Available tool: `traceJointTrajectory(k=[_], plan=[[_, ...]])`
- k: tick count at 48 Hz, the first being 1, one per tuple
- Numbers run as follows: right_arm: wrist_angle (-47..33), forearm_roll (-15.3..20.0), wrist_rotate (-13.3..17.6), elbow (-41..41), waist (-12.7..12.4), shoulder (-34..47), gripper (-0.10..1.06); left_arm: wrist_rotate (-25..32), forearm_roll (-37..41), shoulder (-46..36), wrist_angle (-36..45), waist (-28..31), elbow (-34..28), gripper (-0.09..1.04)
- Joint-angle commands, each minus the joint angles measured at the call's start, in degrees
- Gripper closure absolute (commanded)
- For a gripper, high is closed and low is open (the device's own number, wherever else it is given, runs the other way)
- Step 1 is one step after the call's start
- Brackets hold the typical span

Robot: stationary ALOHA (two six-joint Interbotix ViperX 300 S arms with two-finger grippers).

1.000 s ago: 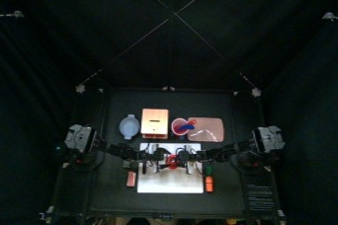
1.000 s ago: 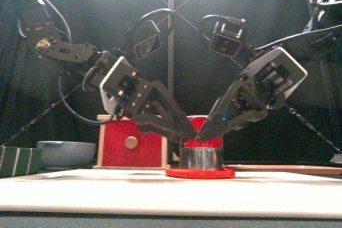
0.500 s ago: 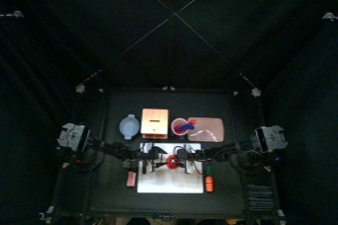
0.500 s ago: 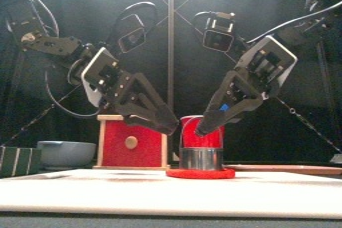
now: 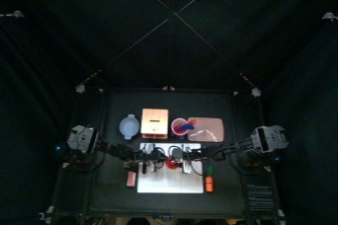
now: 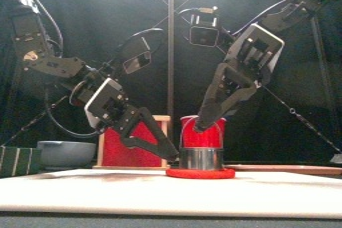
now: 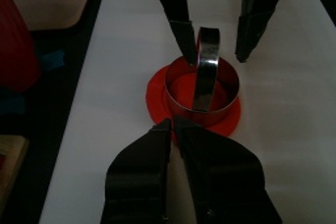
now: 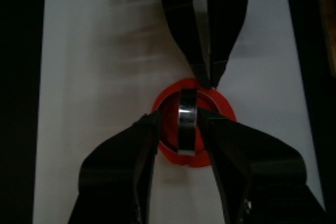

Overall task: Get the cutter from the drawer then cut the dough then place the extra dough in the bowl
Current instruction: Cut the dough

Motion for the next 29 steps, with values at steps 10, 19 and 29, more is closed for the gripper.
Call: traceJointTrajectory(k=[10, 19, 29], plan=[[-0.09, -0.26, -0.09, -1.32, -0.18, 0.26, 0.22, 0.09, 0.09, -0.62, 2.29, -1.85, -1.93, 0.41], [-0.09, -1.67, -0.09, -1.93, -0.26, 0.18, 0.22, 0.00, 0.18, 0.53, 4.13, -2.29, -3.16, 0.41], [0.79, -2.20, 0.00, -2.64, -0.26, 0.00, 0.23, 0.00, 0.00, 2.20, 5.98, -2.29, -3.69, 0.41]])
